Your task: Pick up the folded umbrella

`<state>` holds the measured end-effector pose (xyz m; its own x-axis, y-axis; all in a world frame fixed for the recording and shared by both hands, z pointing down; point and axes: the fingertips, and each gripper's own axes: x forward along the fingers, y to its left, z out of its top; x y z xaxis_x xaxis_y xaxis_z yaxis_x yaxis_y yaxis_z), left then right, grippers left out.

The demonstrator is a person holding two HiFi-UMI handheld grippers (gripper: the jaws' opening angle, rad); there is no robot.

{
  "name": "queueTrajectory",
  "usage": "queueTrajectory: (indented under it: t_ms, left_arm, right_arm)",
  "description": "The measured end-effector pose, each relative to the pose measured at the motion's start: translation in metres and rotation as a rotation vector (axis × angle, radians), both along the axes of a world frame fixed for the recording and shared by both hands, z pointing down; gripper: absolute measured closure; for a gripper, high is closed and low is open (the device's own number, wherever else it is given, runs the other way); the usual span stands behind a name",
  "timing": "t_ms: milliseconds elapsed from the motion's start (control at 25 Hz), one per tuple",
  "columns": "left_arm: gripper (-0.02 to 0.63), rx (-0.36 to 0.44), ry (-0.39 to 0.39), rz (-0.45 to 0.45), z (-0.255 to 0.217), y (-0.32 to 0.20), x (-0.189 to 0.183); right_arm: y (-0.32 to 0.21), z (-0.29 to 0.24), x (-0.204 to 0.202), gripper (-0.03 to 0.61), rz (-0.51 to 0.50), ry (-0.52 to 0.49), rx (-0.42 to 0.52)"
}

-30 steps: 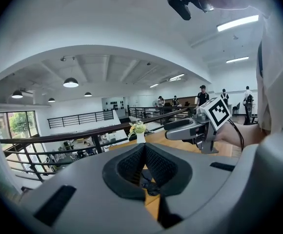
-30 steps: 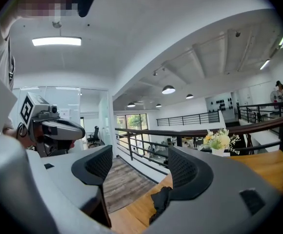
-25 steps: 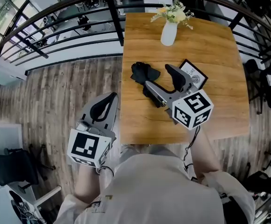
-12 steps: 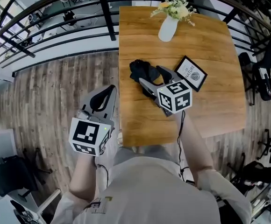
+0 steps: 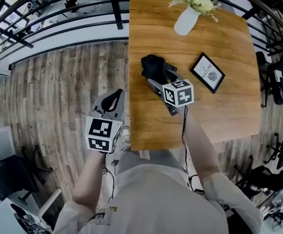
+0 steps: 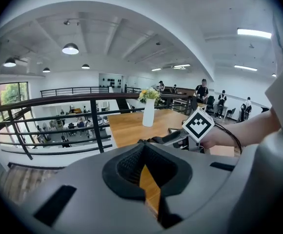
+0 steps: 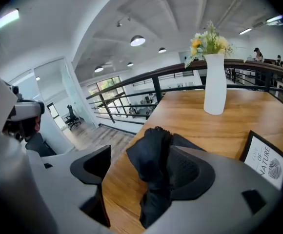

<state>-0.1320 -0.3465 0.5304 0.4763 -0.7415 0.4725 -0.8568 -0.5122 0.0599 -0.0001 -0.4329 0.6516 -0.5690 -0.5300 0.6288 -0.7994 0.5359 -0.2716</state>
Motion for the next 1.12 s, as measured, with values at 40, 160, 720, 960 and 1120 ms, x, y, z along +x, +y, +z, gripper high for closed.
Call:
queueTrajectory:
  t_ms: [40, 160, 720, 960, 1120]
  left_arm:
    - [0.598, -0.013, 0.001, 0.001, 0.007, 0.0, -0.001]
    - [0.598, -0.047, 0.006, 0.0, 0.022, 0.003, -0.005]
    - [0.598, -0.134, -0.003, -0.012, 0.058, 0.043, -0.031]
    - [0.598, -0.14, 0.037, -0.019, 0.052, 0.053, -0.028]
    - [0.598, -0.103, 0.059, -0.02, 0.031, 0.051, -0.031]
  right_arm:
    - [-0.001, 0.012, 0.001, 0.202, 0.0, 0.027, -0.016]
    - [0.0, 0.044, 0.003, 0.202, -0.003, 0.109, -0.059]
    - [-0.006, 0.114, 0.028, 0.248, -0.073, 0.415, -0.048]
    - [0.002, 0.109, 0.031, 0.318, -0.041, 0.363, -0.184]
    - [0.019, 0.079, 0.008, 0.322, 0.073, 0.079, -0.232]
